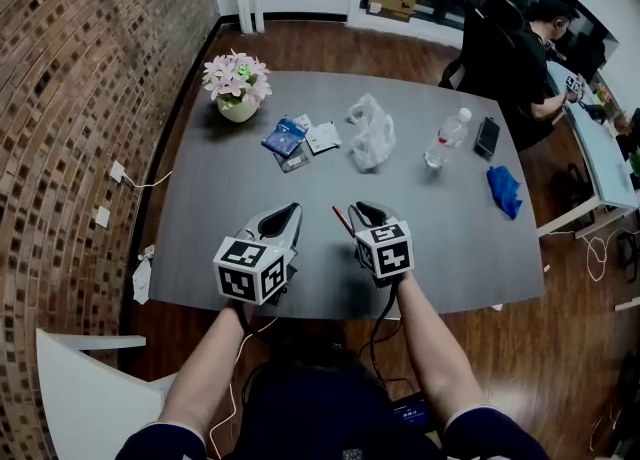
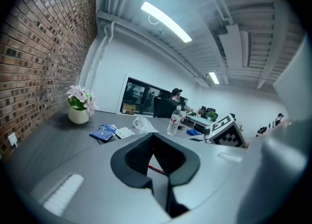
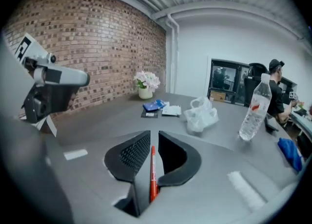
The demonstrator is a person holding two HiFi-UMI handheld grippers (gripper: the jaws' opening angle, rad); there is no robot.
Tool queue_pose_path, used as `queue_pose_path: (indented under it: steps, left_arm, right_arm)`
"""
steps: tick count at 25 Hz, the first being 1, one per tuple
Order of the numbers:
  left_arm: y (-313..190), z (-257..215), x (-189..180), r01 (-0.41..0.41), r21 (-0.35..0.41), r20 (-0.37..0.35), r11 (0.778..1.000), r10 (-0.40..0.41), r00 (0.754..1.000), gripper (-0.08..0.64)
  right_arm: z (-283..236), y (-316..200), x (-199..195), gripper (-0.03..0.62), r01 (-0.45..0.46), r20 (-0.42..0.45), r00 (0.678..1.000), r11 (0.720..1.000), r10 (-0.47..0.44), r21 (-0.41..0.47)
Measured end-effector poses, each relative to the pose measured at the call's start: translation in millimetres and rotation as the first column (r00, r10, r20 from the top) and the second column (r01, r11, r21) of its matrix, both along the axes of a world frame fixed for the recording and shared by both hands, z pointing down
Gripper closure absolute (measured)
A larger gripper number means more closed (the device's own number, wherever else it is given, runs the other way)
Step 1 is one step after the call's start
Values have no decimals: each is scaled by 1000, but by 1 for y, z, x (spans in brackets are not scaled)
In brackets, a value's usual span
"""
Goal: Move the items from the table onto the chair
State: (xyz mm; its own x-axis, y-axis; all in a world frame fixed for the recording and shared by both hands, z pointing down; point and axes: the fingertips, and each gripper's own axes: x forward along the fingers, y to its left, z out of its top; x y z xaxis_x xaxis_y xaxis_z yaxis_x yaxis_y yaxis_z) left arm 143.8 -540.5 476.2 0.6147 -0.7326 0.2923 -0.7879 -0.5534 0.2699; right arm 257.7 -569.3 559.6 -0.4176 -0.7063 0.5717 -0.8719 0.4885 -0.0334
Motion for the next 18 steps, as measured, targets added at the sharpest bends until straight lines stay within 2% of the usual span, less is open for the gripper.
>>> queue_pose_path:
  steps: [5, 11, 15, 18]
  left_arm:
    - [-6, -38, 5, -9, 74, -25, 997, 11, 1000, 548]
    - [-4, -89, 13, -30, 179, -45, 983, 39, 998, 548]
    - [1, -112, 19, -45, 226, -53, 973, 58, 997, 548]
    - [3, -119, 21, -54, 240, -58, 969, 70, 996, 548]
  right_arm:
    - [-80, -1, 5, 585, -26, 66, 998, 983, 14, 183]
    - [-164, 10, 12, 591, -54, 151, 989, 929, -2, 367]
    - [-199, 22, 13, 591, -61, 187, 982, 894, -26, 443]
    - [-211, 27, 11, 591, -61, 193, 981, 882, -35, 467]
